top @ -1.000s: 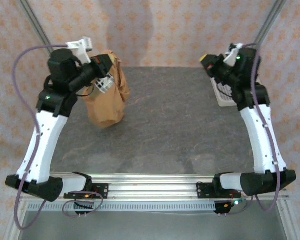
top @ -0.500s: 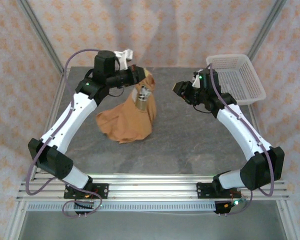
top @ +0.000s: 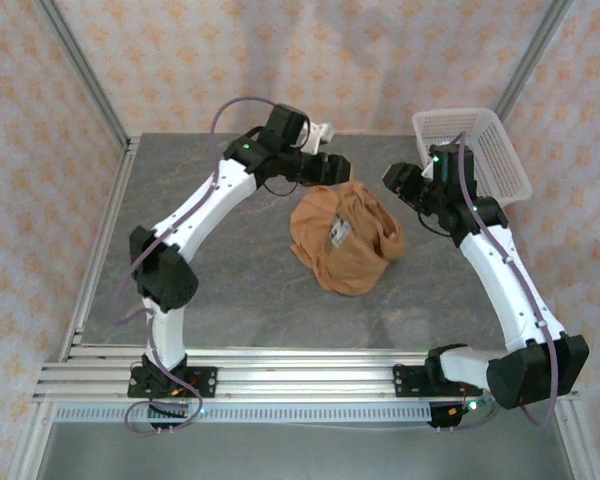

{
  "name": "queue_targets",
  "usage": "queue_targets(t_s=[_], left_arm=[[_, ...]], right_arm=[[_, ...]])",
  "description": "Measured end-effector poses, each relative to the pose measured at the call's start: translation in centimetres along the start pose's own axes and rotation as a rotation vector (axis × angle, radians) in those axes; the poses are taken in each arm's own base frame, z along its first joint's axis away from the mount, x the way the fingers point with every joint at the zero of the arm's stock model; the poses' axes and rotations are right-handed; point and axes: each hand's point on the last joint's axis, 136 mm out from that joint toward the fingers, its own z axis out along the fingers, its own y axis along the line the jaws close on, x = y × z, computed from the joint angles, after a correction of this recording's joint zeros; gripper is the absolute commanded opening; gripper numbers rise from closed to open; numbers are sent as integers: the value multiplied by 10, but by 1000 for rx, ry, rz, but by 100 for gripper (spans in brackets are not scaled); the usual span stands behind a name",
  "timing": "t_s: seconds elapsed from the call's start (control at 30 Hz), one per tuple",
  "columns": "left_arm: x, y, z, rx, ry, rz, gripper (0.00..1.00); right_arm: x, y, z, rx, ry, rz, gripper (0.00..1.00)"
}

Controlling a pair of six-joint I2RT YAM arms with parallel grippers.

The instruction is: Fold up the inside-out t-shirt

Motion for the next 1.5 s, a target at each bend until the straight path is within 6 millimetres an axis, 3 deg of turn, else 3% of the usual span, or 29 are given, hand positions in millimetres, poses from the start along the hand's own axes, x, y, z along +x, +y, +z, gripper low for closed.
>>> queue_targets(t_s=[0.13, 0.23, 0.33, 0.43, 0.53, 0.63, 0.8, 0.87, 0.9, 0.93, 0.97, 1.03, 1.07, 1.13, 1.23, 1.4, 1.5], left_arm=[[45, 83, 17, -238, 80, -96, 100], [88, 114, 5, -342, 126, -127, 88], [113, 115, -9, -331, 118, -133, 77], [133, 110, -8, -287, 99, -150, 77], [154, 108, 14, -253, 123, -173, 76], [170, 106, 43, -227, 164, -195, 72], [184, 106, 85, -210, 210, -215, 47], [187, 110, 98, -206, 221, -224, 27], [188, 113, 102, -209, 223, -235, 17], [189, 116, 105, -213, 227, -240, 6], [189, 116, 105, -211, 228, -241, 0], [183, 116, 104, -213, 216, -230, 0], [180, 116, 101, -218, 210, -233, 0], [173, 119, 89, -235, 200, -230, 0], [146, 125, 49, -249, 139, -241, 0], [75, 135, -55, -272, -91, -242, 0], [52, 133, -107, -284, -192, -220, 0]], right_arm=[[26, -31, 15, 91, 72, -11, 52], [51, -52, 29, 139, 148, -25, 52], [77, -68, 45, 184, 233, -52, 52], [103, -86, 65, 235, 327, -71, 54], [122, -106, 79, 291, 395, -72, 54], [128, -117, 89, 322, 419, -74, 55], [127, -129, 106, 353, 424, -80, 56], [123, -136, 116, 369, 427, -67, 55], [121, -139, 121, 374, 428, -62, 51], [120, -142, 126, 379, 432, -57, 41], [118, -144, 131, 383, 435, -52, 24], [115, -146, 141, 384, 445, -51, 2], [113, -144, 144, 380, 445, -53, 0], [107, -139, 146, 368, 437, -53, 0], [94, -128, 136, 358, 404, -70, 0], [55, -101, 83, 350, 261, -115, 0], [28, -79, 42, 320, 137, -137, 0]])
